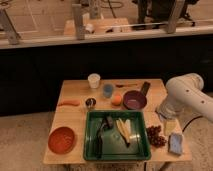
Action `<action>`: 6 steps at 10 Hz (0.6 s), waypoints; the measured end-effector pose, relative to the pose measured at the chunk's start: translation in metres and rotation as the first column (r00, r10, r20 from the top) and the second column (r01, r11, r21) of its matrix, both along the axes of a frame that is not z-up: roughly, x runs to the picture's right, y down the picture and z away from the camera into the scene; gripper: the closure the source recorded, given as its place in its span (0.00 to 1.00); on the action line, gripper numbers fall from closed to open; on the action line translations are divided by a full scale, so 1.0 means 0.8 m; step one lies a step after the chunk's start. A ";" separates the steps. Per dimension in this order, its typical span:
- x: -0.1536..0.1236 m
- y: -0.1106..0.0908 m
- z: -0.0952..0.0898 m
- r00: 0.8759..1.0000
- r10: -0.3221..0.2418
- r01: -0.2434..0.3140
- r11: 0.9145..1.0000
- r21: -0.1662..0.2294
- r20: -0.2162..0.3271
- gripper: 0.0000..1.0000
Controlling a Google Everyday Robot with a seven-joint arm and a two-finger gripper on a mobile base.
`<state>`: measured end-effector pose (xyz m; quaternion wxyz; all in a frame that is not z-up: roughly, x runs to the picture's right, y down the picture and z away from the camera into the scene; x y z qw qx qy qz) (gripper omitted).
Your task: Place grapes in tray
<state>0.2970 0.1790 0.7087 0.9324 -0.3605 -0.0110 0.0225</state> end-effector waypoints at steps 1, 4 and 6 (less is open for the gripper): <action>0.002 0.015 -0.001 0.999 0.030 -0.030 1.000 -0.003 0.013 0.20; 0.013 0.050 0.003 0.993 0.114 -0.114 0.993 0.014 0.026 0.20; 0.014 0.066 0.012 0.987 0.154 -0.156 0.987 0.033 0.043 0.20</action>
